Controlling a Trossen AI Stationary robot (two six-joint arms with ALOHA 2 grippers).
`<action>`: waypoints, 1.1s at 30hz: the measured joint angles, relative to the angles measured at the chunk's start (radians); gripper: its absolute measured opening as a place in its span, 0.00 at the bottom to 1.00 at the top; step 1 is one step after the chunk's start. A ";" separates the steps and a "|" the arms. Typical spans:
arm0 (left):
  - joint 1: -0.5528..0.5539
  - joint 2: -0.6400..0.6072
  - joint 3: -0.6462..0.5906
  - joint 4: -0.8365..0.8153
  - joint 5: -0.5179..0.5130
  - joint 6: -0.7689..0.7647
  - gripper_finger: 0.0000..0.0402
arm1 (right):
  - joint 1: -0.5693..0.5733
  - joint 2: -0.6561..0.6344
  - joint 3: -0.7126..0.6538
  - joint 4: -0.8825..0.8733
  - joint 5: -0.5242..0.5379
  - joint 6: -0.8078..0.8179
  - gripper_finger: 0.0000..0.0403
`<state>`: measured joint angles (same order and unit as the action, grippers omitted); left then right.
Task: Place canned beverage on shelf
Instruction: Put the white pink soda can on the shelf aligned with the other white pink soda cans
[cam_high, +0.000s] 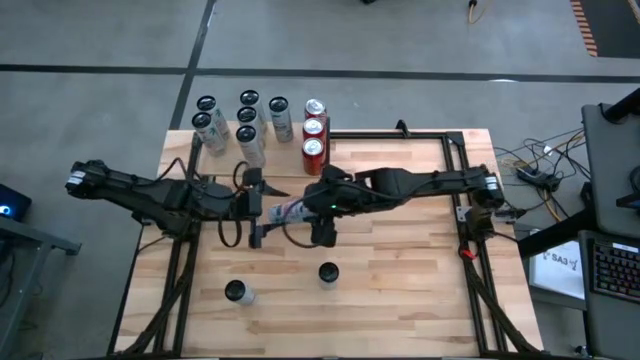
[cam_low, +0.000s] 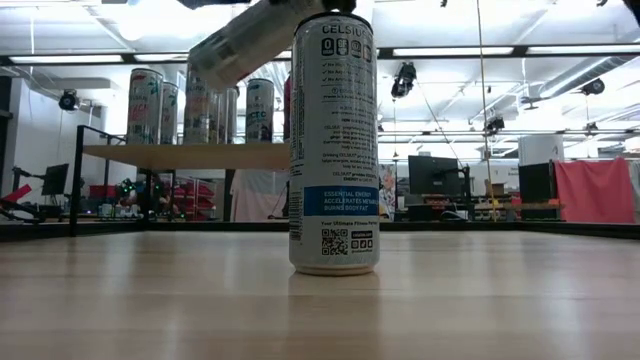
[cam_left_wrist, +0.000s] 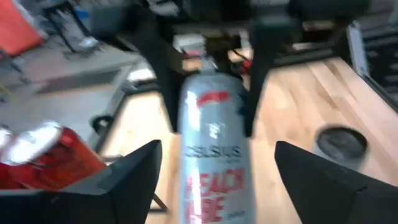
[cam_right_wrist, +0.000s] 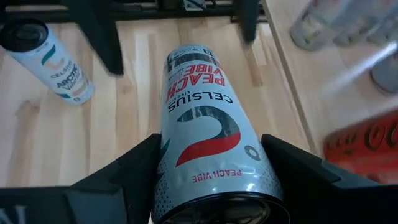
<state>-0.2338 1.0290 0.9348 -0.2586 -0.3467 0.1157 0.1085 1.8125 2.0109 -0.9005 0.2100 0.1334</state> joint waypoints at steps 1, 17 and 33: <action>0.000 0.001 0.000 -0.016 0.018 -0.009 0.75 | 0.000 0.016 0.024 -0.008 0.001 -0.021 0.60; -0.009 0.004 0.000 -0.171 0.024 -0.070 0.75 | 0.014 0.074 0.111 0.001 0.003 -0.271 0.60; -0.035 0.008 -0.001 -0.216 0.016 -0.107 0.75 | 0.045 0.074 0.039 0.133 0.119 -0.387 0.60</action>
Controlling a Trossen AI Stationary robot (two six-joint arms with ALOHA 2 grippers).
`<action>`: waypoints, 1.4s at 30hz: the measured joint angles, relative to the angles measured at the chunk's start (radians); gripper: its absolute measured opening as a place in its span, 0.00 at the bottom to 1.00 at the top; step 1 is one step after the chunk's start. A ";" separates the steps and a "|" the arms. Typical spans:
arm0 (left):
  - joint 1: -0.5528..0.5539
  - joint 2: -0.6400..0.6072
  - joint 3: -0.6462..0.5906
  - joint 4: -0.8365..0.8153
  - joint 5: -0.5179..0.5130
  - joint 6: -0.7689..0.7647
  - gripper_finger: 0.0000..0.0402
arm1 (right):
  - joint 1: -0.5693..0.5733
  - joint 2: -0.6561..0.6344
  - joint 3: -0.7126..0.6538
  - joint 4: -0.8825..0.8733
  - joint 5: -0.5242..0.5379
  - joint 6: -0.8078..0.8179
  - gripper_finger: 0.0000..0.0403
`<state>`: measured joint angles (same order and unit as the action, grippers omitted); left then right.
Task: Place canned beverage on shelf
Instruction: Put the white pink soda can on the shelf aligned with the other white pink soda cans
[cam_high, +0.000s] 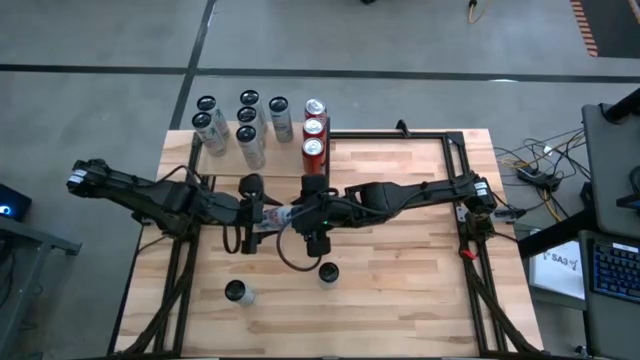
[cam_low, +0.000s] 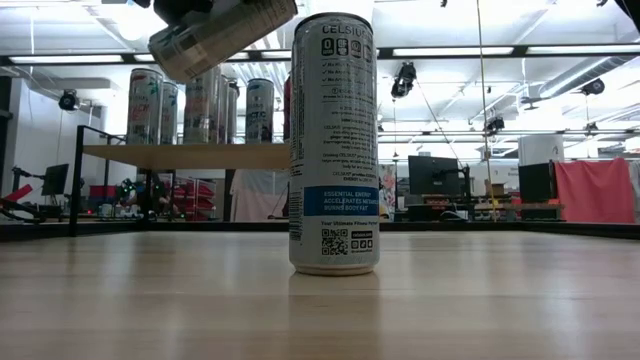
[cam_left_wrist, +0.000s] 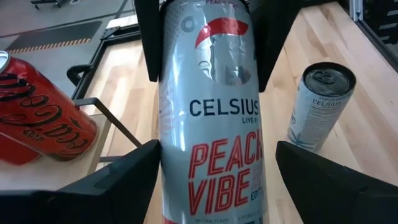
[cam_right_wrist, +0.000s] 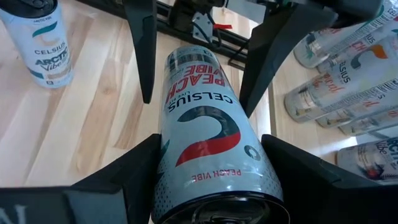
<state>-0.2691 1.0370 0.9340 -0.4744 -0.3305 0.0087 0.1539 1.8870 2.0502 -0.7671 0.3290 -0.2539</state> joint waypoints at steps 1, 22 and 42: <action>0.000 0.002 0.000 0.002 -0.002 -0.002 0.75 | 0.000 0.000 0.000 0.002 0.000 0.000 0.60; -0.004 0.108 0.000 0.093 -0.147 -0.057 0.56 | -0.002 -0.002 0.000 0.013 -0.004 0.064 0.67; -0.170 -0.135 -0.092 0.191 -0.600 0.001 0.56 | -0.002 -0.090 -0.022 -0.027 0.082 0.183 0.90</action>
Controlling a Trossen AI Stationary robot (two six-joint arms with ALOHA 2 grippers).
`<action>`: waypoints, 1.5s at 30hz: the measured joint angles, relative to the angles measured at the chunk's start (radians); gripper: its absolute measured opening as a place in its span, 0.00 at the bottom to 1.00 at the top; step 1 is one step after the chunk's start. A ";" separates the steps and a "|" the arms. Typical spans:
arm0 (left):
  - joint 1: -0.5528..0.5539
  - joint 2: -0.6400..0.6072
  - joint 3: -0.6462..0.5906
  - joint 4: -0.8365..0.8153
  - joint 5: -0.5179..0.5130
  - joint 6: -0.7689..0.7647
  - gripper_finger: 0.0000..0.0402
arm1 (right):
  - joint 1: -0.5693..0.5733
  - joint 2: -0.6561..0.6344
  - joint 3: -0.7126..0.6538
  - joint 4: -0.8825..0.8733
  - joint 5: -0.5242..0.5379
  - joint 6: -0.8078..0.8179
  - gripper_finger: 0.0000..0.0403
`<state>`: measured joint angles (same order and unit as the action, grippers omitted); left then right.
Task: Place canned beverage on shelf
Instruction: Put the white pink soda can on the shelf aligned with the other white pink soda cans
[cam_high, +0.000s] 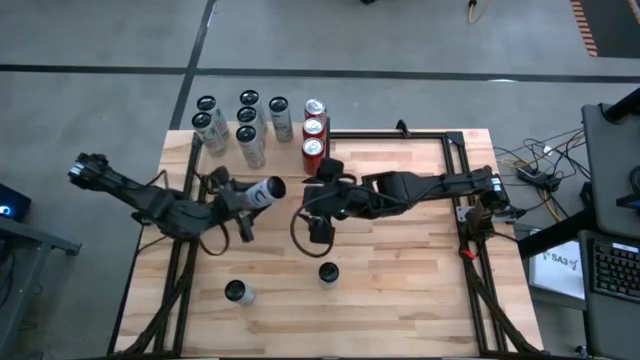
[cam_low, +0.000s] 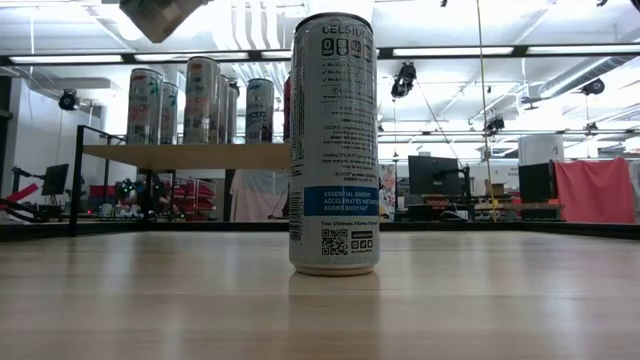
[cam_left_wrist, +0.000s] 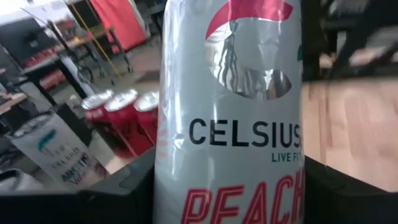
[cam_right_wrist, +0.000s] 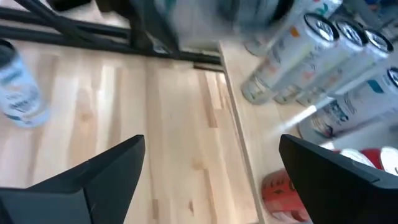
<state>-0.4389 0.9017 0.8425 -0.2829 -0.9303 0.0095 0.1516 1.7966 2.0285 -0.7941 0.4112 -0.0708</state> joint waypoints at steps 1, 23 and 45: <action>-0.001 -0.024 -0.020 0.036 -0.002 0.020 0.56 | 0.000 0.000 -0.015 0.006 0.016 0.004 0.90; 0.035 -0.575 -0.656 0.862 -0.130 0.368 0.56 | -0.015 -0.165 -0.609 0.752 0.105 -0.113 0.90; 0.066 -0.782 -0.750 0.869 -0.341 0.435 0.56 | -0.082 -0.175 -0.703 0.849 0.105 -0.105 0.90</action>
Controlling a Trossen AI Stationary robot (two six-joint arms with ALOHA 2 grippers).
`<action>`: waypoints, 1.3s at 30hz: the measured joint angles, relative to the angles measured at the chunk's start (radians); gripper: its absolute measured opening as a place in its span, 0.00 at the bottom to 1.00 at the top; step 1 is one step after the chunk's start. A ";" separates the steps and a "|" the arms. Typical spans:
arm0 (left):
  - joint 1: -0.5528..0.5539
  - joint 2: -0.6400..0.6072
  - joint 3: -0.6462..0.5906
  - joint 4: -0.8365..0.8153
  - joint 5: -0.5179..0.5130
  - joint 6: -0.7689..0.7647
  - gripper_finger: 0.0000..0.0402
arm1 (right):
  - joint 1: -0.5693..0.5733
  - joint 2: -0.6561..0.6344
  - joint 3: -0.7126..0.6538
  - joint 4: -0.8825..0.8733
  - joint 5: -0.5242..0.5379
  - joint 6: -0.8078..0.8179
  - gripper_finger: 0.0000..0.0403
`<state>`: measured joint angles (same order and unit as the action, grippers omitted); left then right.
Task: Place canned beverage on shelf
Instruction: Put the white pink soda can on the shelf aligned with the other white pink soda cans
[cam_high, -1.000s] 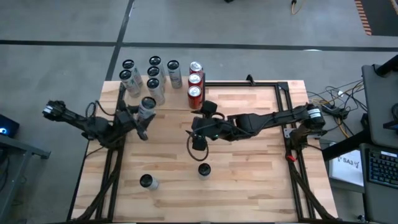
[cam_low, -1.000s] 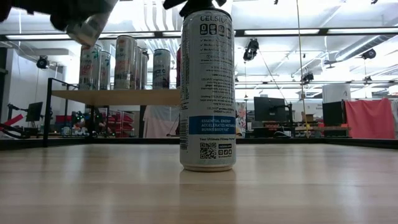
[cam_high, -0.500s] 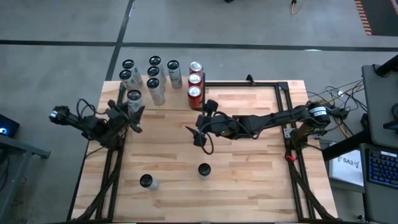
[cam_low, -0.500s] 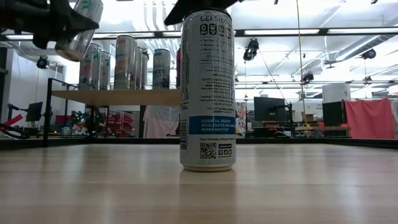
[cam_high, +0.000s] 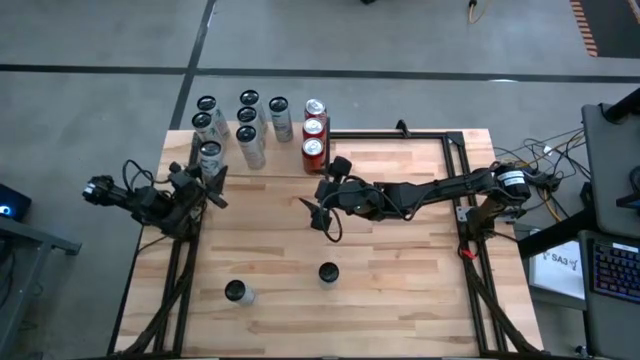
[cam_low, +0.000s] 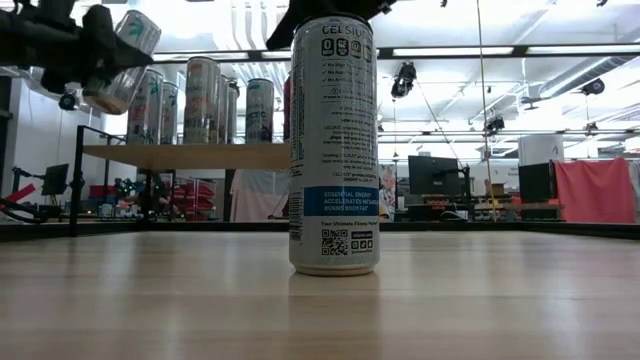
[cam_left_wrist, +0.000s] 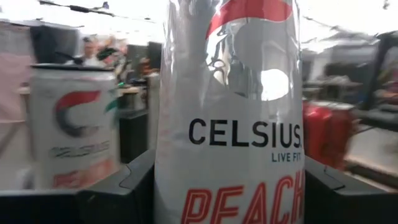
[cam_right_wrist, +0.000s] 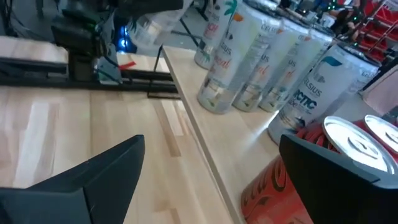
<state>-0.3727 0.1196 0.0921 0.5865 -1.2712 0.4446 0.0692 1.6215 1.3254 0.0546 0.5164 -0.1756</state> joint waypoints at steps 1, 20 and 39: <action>0.000 0.000 0.000 0.001 0.036 -0.017 0.56 | 0.000 0.000 0.000 0.011 -0.002 0.000 0.90; 0.000 0.113 0.011 0.228 0.634 -0.222 0.56 | 0.003 0.033 0.008 0.327 -0.288 -0.005 0.90; -0.001 0.528 0.169 0.479 0.714 -0.116 0.56 | 0.011 0.193 0.162 0.378 -0.369 0.023 0.90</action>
<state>-0.3733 0.6480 0.2615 1.0654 -0.5573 0.3285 0.0803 1.8144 1.4873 0.4324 0.1479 -0.1529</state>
